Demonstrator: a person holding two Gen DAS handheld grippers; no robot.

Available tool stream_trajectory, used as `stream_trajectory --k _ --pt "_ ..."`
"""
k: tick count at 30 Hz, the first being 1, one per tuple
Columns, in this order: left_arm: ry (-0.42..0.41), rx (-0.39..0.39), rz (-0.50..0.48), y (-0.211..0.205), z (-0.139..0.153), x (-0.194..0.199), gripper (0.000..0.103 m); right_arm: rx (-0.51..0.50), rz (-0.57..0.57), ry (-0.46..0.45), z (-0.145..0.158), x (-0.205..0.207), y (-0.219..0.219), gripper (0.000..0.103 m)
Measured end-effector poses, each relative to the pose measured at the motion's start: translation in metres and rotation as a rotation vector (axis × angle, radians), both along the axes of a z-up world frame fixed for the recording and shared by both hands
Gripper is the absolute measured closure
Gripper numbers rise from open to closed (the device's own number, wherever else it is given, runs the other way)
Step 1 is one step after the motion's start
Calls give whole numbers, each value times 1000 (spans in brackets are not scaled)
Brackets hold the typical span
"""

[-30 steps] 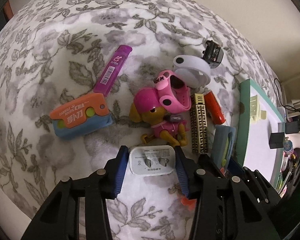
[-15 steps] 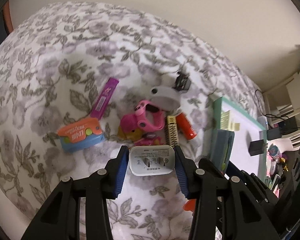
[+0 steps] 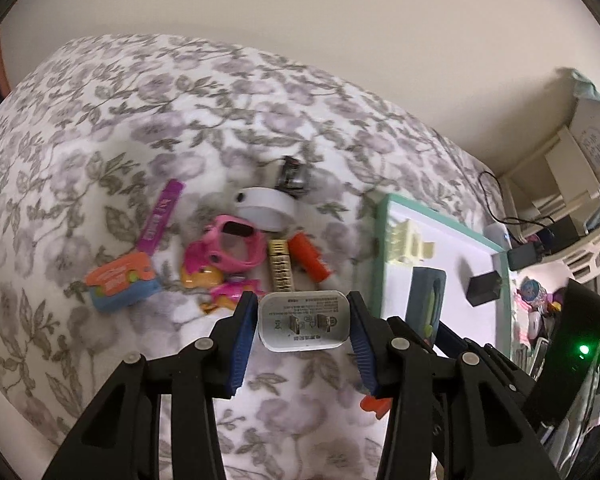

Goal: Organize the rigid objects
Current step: 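Carry the plug and box cutter into the tray and open both tools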

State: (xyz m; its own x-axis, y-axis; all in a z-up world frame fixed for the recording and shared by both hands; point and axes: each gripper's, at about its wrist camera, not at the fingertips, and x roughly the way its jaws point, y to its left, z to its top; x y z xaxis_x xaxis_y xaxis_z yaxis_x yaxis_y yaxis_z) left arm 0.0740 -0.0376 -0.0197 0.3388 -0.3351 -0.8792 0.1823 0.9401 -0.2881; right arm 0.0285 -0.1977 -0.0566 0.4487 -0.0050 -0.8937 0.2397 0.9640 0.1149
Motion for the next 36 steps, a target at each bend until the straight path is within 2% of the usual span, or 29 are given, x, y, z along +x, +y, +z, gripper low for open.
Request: stream_trajectory --k 6,14,18,26,36 --pt "-10 -4 -65 -41 -1 -14 56 11 -102 29 -7 -13 -47 61" --pt "-30 66 -193 -103 -19 -37 56 1 -271 98 -21 -37 -113 61" --pt "-29 108 -245 -125 -34 -47 56 4 -319 117 -25 -46 -133 61" --pt "-12 144 -295 -146 -54 -55 56 -6 -318 146 -35 -50 -141 61" --pt "38 209 -295 -151 -83 -52 57 -19 -286 192 -54 -46 -134 61"
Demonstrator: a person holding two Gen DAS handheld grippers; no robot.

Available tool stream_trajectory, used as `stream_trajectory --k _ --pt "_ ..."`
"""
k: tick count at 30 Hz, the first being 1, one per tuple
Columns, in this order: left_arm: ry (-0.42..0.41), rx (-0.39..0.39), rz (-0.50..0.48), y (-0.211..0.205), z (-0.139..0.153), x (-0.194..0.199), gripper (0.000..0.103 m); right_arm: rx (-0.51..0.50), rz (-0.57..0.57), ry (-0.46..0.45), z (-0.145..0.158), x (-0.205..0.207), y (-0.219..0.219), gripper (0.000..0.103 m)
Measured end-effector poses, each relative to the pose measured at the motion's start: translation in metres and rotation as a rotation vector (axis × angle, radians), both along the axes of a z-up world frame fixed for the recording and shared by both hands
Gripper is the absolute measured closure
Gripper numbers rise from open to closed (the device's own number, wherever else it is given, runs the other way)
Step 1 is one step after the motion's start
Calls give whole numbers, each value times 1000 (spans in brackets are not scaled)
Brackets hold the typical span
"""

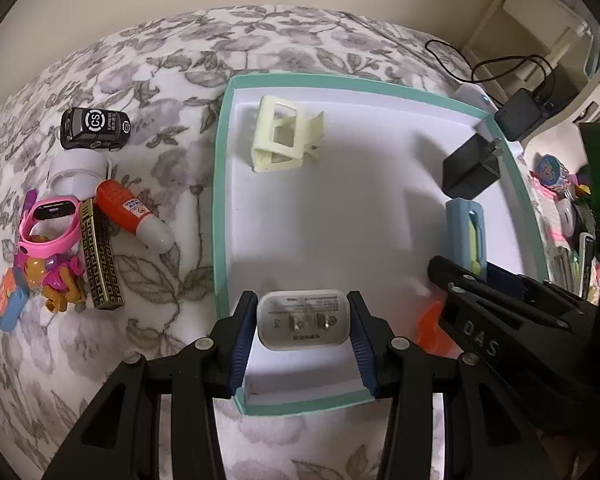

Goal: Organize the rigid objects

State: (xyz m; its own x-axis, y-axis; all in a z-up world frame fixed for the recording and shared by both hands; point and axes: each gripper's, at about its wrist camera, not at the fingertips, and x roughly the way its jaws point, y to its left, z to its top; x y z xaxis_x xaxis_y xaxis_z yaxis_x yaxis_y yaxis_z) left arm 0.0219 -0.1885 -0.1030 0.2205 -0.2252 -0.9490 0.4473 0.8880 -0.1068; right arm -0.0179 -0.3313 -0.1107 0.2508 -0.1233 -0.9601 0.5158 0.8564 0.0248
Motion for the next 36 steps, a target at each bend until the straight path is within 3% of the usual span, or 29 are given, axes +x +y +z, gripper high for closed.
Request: stream_trajectory --k 15,21,23,32,35,36 --pt "2 12 -5 -1 0 0 57 -4 1 19 3 4 3 59" --pt "-23 -5 -19 -2 11 -2 56 -34 -7 -22 24 4 3 57" --pt "-39 -13 -19 -1 16 -2 44 -44 -11 -48 32 1 3 51" --pt "-133 -47 5 7 43 -1 41 -89 -47 -148 68 -5 -1 51" --pt "-180 -38 22 12 50 0 27 -94 -51 -165 73 -7 -1 51" --pt "-196 -35 30 14 52 1 27 -94 -51 -167 73 -8 -1 51"
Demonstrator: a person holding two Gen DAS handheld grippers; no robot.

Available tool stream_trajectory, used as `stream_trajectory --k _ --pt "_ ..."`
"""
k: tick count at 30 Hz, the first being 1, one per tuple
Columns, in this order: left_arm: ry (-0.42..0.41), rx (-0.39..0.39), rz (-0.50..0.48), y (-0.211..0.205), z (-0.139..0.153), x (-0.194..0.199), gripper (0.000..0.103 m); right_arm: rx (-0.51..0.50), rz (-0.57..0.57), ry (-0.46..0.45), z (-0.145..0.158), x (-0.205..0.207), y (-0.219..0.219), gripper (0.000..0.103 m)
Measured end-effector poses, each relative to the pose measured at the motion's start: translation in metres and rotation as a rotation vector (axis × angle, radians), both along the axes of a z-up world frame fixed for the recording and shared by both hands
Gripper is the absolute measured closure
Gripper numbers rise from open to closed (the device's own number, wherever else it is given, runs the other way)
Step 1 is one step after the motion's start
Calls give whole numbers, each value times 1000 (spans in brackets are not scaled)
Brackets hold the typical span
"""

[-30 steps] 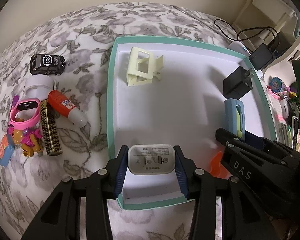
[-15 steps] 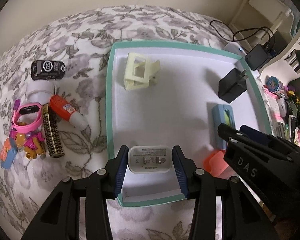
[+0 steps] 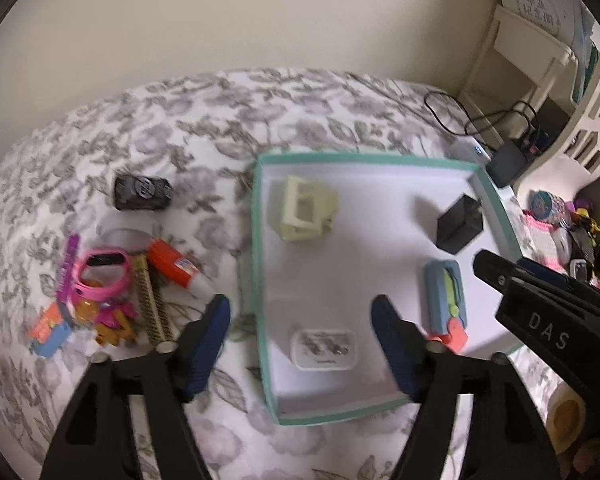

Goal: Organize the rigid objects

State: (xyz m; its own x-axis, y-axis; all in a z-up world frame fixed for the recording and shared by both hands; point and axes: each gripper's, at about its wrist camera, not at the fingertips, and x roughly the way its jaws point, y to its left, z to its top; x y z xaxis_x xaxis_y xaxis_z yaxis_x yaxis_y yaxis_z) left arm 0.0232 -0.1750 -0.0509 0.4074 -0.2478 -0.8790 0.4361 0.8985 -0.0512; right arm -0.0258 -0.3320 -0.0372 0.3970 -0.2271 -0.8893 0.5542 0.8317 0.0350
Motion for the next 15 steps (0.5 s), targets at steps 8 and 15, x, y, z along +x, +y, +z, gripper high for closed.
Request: stream_trajectory --k 8,15 --pt "-63 6 74 20 9 11 18 -6 31 23 -10 7 8 47" --pt "-81 12 113 38 12 20 8 -8 64 35 -21 17 23 13"
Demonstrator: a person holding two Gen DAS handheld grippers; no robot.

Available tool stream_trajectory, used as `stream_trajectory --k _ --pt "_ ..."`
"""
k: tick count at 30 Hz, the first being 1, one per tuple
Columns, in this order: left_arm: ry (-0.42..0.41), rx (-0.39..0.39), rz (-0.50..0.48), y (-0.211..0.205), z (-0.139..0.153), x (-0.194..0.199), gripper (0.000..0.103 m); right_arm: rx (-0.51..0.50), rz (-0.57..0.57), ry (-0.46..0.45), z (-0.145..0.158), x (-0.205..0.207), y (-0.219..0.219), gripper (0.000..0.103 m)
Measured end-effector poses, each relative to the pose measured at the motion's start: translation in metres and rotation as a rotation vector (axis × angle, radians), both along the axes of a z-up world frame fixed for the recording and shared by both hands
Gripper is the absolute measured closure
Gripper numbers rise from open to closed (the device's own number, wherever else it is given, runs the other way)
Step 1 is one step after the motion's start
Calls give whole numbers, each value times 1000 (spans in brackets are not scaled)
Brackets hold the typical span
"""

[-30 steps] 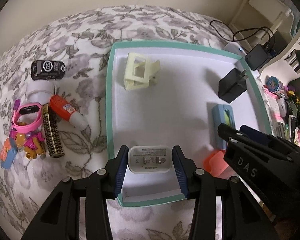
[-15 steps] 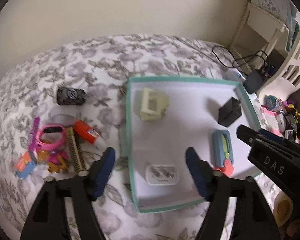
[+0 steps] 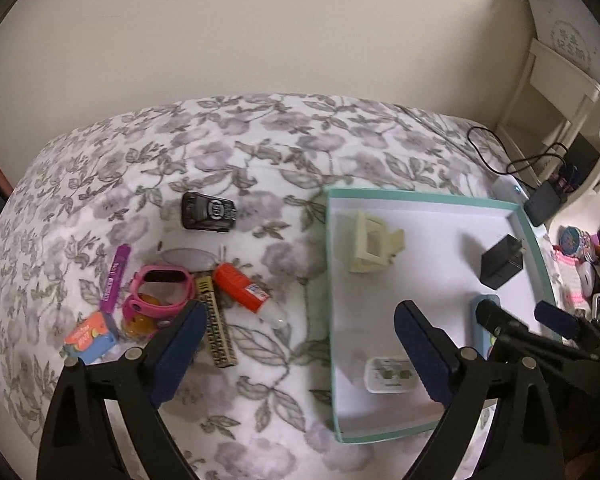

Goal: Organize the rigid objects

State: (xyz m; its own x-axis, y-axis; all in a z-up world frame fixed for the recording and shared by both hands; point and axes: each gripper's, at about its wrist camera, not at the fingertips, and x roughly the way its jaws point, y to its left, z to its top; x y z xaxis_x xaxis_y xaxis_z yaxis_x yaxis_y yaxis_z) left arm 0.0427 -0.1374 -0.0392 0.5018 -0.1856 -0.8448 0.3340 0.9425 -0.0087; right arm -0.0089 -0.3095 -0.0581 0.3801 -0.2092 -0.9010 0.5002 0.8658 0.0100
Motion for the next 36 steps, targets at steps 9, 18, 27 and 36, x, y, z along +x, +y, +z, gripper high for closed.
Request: stream_trajectory --k 9,18,27,36 --pt "8 -18 72 36 2 21 8 -7 28 6 -8 13 23 0" --pt "6 -34 161 81 6 40 8 -10 79 -37 2 35 58 0" --pt "38 -60 259 124 1 55 8 19 179 -127 20 60 110 0" --pt "123 -114 422 194 -15 78 8 33 296 -107 5 87 162 2"
